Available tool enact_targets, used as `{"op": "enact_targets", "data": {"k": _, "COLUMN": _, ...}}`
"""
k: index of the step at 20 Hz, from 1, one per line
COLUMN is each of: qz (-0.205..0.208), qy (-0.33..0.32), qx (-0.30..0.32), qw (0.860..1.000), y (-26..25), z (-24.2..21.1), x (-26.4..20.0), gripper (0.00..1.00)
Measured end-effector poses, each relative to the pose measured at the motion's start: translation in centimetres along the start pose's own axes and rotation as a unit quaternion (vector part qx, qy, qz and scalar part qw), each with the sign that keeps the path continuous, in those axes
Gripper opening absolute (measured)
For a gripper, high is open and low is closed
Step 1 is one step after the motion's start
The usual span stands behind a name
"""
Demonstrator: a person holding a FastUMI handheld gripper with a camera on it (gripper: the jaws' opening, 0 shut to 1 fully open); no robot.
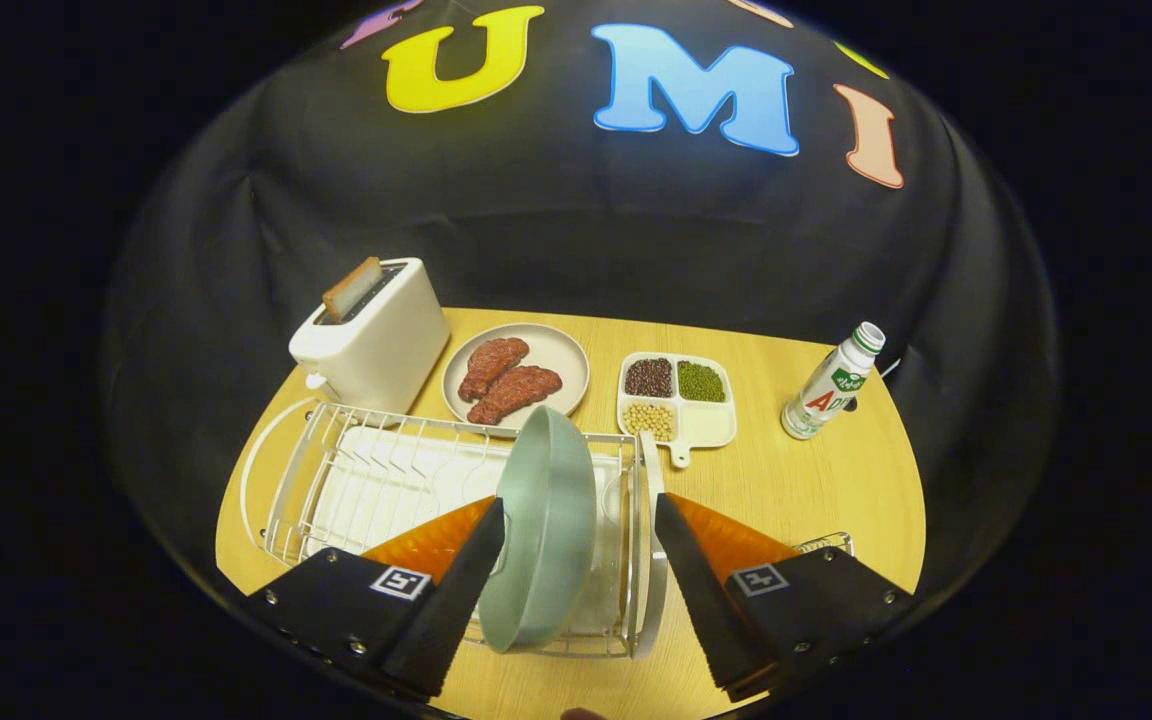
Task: Take the plate from the dish rack, then take the spoon from the basket and place it into the plate.
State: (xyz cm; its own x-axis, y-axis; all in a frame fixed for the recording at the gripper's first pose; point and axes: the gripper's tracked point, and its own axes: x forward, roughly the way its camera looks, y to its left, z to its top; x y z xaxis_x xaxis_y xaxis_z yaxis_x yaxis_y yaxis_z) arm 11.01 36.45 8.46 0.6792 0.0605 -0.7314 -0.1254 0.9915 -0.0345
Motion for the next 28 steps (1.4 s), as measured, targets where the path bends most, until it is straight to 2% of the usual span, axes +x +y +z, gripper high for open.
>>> {"op": "enact_targets", "data": {"k": 1, "qz": -0.014, "qy": 0.011, "qx": 0.004, "qw": 1.0, "y": -0.1, "z": -0.4, "x": 0.6, "gripper": 0.92}}
{"op": "enact_targets", "data": {"k": 3, "qz": -0.041, "qy": 0.041, "qx": 0.016, "qw": 0.998, "y": -0.4, "z": -1.7, "x": 1.5, "gripper": 0.8}}
{"op": "enact_targets", "data": {"k": 4, "qz": -0.042, "qy": 0.056, "qx": 0.027, "qw": 0.997, "y": -0.1, "z": -2.3, "x": 1.9, "gripper": 0.57}}
{"op": "enact_targets", "data": {"k": 6, "qz": -0.039, "qy": 0.073, "qx": 0.046, "qw": 0.996, "y": 0.8, "z": -2.5, "x": 2.0, "gripper": 0.3}}
{"op": "enact_targets", "data": {"k": 9, "qz": -0.05, "qy": 0.088, "qx": 0.037, "qw": 0.994, "y": 0.6, "z": -2.8, "x": 2.1, "gripper": 0.26}}
{"op": "enact_targets", "data": {"k": 16, "qz": -0.131, "qy": 0.077, "qx": -0.05, "qw": 0.987, "y": 1.1, "z": 0.0, "x": -0.1, "gripper": 0.26}}
{"op": "enact_targets", "data": {"k": 20, "qz": -0.135, "qy": 0.062, "qx": -0.056, "qw": 0.987, "y": 1.1, "z": 1.2, "x": -1.4, "gripper": 0.26}}
{"op": "enact_targets", "data": {"k": 28, "qz": -0.091, "qy": 0.027, "qx": -0.031, "qw": 0.995, "y": -1.3, "z": 1.5, "x": -7.1, "gripper": 0.26}}
